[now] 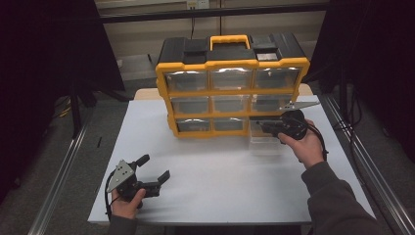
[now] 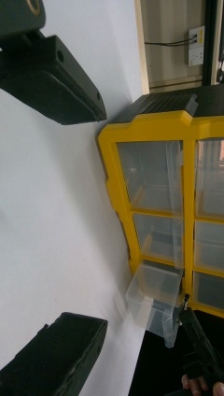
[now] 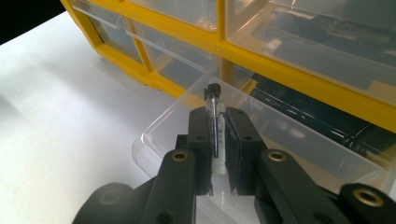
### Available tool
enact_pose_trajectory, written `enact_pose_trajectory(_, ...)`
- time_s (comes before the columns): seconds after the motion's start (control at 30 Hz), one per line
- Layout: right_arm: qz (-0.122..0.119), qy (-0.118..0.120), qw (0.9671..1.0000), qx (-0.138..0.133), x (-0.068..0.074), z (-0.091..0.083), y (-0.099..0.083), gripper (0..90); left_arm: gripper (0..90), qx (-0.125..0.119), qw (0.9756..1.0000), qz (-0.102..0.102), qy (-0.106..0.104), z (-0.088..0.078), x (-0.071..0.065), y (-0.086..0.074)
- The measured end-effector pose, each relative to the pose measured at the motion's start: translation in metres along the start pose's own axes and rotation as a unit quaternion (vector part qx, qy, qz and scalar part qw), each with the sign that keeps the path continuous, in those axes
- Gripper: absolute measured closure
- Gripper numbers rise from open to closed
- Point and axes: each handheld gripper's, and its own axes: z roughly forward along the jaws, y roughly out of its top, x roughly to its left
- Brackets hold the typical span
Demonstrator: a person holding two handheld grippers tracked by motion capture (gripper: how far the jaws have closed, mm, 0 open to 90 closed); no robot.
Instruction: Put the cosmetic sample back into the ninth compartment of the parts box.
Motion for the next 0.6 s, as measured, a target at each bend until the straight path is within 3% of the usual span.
enact_pose_trajectory(0.6, -0.004, -0.003, 1.0000, 0.005, -0.0001, 0.0074, -0.0044, 81.4, 2.6, -0.003, 1.0000, -0.003, 0.001, 0.0000, -0.0003, 0.0002)
